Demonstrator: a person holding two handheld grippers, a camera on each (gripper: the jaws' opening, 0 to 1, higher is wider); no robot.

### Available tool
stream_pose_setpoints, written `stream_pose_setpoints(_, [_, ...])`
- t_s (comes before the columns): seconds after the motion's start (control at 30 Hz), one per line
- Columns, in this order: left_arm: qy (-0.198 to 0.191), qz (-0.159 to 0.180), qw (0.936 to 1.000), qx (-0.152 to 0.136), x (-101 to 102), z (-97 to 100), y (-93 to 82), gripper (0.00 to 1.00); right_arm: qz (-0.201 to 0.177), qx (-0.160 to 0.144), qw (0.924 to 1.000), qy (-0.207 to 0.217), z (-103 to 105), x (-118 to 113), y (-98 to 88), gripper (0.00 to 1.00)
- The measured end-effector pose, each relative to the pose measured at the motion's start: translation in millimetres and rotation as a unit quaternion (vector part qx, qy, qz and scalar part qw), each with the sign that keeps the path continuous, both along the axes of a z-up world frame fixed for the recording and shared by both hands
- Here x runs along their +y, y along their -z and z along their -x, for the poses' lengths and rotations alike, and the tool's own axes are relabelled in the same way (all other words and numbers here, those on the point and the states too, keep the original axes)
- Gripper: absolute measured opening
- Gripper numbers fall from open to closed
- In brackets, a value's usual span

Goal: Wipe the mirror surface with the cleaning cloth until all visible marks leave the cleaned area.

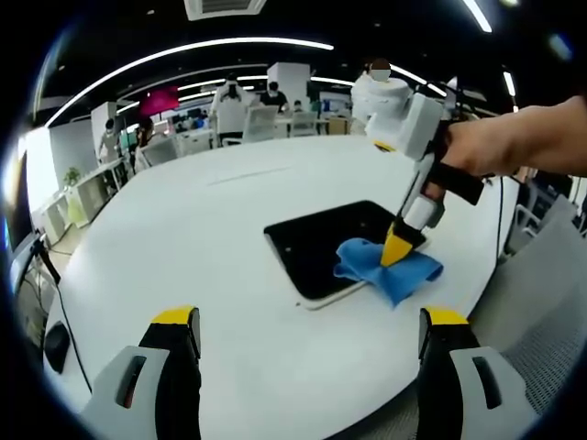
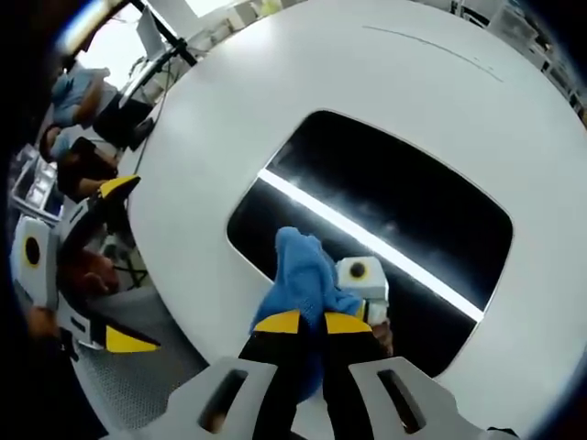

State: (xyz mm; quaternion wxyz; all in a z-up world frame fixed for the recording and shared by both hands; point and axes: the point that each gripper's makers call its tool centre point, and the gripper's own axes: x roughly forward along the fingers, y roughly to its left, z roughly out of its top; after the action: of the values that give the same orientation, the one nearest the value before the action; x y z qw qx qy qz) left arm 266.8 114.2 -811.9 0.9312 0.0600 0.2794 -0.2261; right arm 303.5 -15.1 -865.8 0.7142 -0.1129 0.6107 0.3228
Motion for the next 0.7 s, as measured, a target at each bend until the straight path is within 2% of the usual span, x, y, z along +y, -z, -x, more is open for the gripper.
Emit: stream_pose_setpoints(0.7, [0.000,0.004,1.0000,0.002,-1.3,0.1,0.0,1.00,0.009,0.016,0.9998,0.011,-4.3,0.4,-1.0,0.02])
